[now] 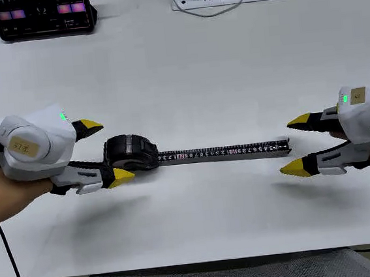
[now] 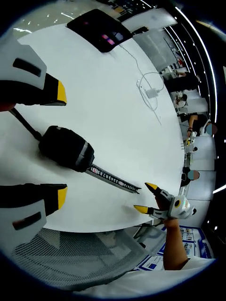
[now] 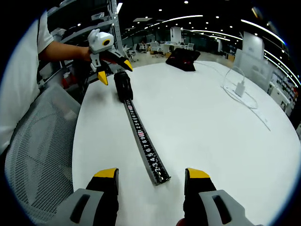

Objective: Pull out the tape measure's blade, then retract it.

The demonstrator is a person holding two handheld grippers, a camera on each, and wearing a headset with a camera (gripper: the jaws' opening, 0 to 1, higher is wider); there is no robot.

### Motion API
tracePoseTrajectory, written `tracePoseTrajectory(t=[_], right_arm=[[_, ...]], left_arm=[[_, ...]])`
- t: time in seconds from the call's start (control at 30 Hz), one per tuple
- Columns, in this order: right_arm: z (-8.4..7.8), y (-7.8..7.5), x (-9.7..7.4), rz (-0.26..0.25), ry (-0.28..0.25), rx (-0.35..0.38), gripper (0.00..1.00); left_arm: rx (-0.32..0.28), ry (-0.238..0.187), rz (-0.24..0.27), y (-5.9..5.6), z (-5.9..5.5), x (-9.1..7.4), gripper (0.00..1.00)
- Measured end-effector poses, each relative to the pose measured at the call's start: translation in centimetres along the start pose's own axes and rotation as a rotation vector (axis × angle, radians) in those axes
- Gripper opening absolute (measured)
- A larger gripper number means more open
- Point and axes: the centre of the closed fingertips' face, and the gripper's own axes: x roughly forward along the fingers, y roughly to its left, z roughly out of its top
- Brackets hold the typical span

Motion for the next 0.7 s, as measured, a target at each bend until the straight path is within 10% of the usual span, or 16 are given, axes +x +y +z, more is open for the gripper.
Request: tracePoseTrajectory(t=[0.7], right_arm=[[-0.2, 1.2, -1.3, -0.078, -0.019, 0.068, 0.78]], left_arm=[[-0.096, -0.088, 0.093, -1.1, -0.6, -2.8, 0.75]])
